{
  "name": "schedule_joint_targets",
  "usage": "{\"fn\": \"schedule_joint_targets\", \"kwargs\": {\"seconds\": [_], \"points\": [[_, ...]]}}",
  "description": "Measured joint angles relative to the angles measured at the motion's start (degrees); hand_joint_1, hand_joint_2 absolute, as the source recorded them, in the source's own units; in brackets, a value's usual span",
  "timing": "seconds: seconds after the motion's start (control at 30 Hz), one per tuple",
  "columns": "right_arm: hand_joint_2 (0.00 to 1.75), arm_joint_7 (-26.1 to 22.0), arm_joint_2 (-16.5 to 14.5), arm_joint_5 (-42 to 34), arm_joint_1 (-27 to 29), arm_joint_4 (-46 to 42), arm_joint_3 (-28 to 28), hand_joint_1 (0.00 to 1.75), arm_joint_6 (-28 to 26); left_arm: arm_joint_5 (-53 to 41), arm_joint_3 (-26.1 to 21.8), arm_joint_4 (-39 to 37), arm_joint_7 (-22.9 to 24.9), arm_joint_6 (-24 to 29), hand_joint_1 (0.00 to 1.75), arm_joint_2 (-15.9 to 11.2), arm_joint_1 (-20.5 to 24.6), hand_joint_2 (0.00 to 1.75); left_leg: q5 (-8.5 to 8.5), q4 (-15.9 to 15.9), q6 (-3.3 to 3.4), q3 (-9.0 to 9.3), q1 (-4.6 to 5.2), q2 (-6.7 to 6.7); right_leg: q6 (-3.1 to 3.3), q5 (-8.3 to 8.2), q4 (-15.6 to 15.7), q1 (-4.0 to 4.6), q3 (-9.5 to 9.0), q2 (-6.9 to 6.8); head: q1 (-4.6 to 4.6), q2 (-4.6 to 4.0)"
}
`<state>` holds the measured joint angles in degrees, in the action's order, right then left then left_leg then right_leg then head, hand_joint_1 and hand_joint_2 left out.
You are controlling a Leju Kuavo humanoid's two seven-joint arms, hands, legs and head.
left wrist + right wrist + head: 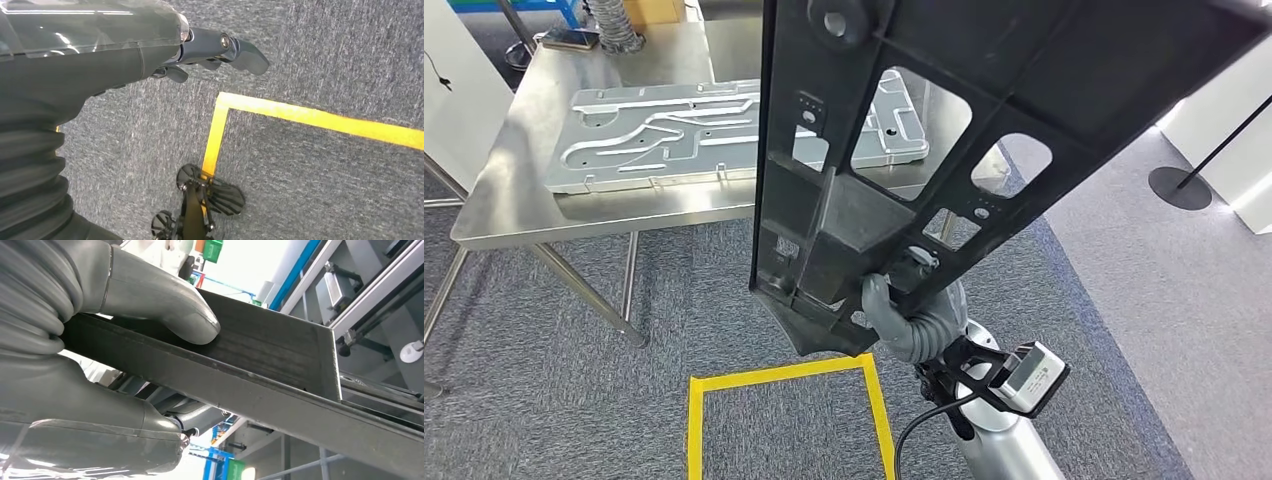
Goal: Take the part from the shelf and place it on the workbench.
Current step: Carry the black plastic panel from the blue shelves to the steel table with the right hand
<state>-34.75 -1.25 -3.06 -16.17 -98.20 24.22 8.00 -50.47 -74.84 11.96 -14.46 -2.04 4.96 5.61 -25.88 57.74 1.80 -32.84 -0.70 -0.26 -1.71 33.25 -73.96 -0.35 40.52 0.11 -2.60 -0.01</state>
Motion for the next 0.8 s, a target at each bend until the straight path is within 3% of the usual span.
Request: {"fn": "schedule_joint_targets", "kwargs": {"seconds": [0.03, 0.1, 0.17, 0.27, 0.33, 0.43, 0.47, 0.5, 0.53, 0.6, 0.63, 0.7, 0.8], "points": [[1.75, 0.00, 0.00, 0.00, 0.00, 0.03, 0.00, 1.75, 0.00, -0.01, 0.00, 0.00, -0.01, -0.02, 0.00, 0.00, 0.01, 1.75, -0.02, 0.00, -0.03, 0.10, 0.01, -0.04, 0.15, -1.67, 2.19, 0.00, -1.04, 0.00, 0.00, 0.00], [1.75, 0.00, 0.00, 0.00, -0.10, 0.04, 0.00, 1.75, 0.00, -0.02, 0.00, -0.01, -0.04, -0.07, 0.00, 0.04, 0.03, 1.75, -0.12, 0.01, -0.20, 0.36, 0.07, -0.13, 0.83, -5.49, 10.29, 0.18, -5.02, -0.01, 0.00, -0.01], [1.75, -0.01, -0.01, 0.00, -0.25, 0.04, 0.00, 1.75, 0.00, -0.02, 0.00, -0.02, -0.07, -0.14, 0.00, 0.11, 0.04, 1.75, -0.23, 0.08, -0.68, 0.35, 0.19, -0.15, 1.43, -7.07, 15.70, 0.53, -7.50, -0.05, 0.00, 0.00], [1.75, -0.03, -0.02, 0.00, -0.32, 0.03, 0.00, 1.75, 0.01, -0.02, 0.00, -0.01, -0.13, -0.16, 0.00, 0.11, 0.07, 1.75, -0.34, 0.01, -1.67, 0.30, 0.15, -0.07, 2.02, -7.20, 16.87, 0.58, -7.81, -0.04, 0.00, 0.00], [1.75, -0.04, -0.08, -0.01, -0.40, 0.02, 0.00, 1.75, 0.02, -0.02, 0.01, 0.00, -0.19, -0.18, 0.00, 0.05, 0.13, 1.75, -1.67, 1.92, -2.20, -0.38, 0.13, -0.05, 2.57, -7.43, 17.57, 0.21, -8.30, -0.12, 0.00, 0.00], [1.75, -0.07, -0.11, -0.03, -0.45, 0.04, 0.00, 1.75, 0.03, -0.02, 0.01, 0.00, -0.23, -0.20, 0.00, 0.03, 0.01, 1.75, -6.46, 12.46, -2.78, -5.57, -0.05, -0.03, 3.07, -7.25, 17.83, 0.21, -8.63, -0.21, 0.00, 0.00], [1.75, -0.07, -0.11, -0.03, -0.37, 0.05, 0.00, 1.75, 0.06, -0.01, 0.01, 0.00, -0.23, -0.19, 0.00, 0.03, -0.09, 1.75, -7.16, 15.41, -2.92, -7.22, -0.08, -0.02, 3.13, -7.11, 17.79, 0.24, -8.68, -0.19, 0.00, 0.00], [1.75, -0.07, -0.11, -0.04, -0.30, 0.06, 0.00, 1.75, 0.10, 0.01, 0.00, 0.00, -0.23, -0.19, 0.00, 0.03, -0.17, 1.75, -6.77, 16.35, -2.98, -7.94, -0.08, -0.02, 3.13, -6.94, 17.73, 0.26, -8.79, -0.16, 0.00, 0.00], [1.75, -0.07, -0.11, -0.04, -0.25, 0.07, 0.00, 1.75, 0.14, 0.03, 0.00, 0.00, -0.23, -0.19, 0.00, 0.03, -0.21, 1.75, -5.29, 14.99, -2.95, -7.49, -0.08, -0.01, 3.06, -6.75, 17.65, 0.25, -8.99, -0.13, 0.00, 0.00], [1.75, -0.08, -0.11, -0.07, -0.22, 0.07, 0.00, 1.75, 0.21, 0.08, 0.00, -0.01, -0.23, -0.18, 0.00, 0.03, -0.22, 1.75, -1.08, 7.69, -2.62, -4.25, -0.06, 0.03, 2.73, -6.13, 17.39, 0.26, -9.54, -0.09, 0.00, 0.00], [1.75, -0.10, -0.11, -0.08, -0.24, 0.07, 0.00, 1.75, 0.23, 0.11, 0.00, -0.01, -0.24, -0.17, 0.00, 0.03, -0.20, 1.75, 0.17, 4.10, -2.35, -2.58, 0.04, 0.04, 2.47, -5.79, 17.18, 0.37, -9.69, -0.06, 0.00, 0.00], [1.75, -0.14, -0.10, -0.08, -0.27, 0.07, 0.00, 1.75, 0.24, 0.19, 0.00, -0.01, -0.27, -0.15, 0.00, 0.04, -0.18, 1.75, 0.51, 0.65, -1.68, -1.05, 0.19, -0.01, 1.87, -5.46, 16.94, 0.60, -9.75, -0.03, -0.01, 0.00], [1.75, -0.13, -0.10, -0.07, -0.43, 0.05, 0.00, 1.75, 0.22, 0.31, -0.01, 0.00, -0.30, -0.12, 0.00, 0.08, -0.25, 1.75, 0.08, 0.10, -0.59, -0.48, 0.06, -0.14, 0.96, -5.18, 16.03, 0.63, -9.64, -0.02, -0.01, 0.00]]}}
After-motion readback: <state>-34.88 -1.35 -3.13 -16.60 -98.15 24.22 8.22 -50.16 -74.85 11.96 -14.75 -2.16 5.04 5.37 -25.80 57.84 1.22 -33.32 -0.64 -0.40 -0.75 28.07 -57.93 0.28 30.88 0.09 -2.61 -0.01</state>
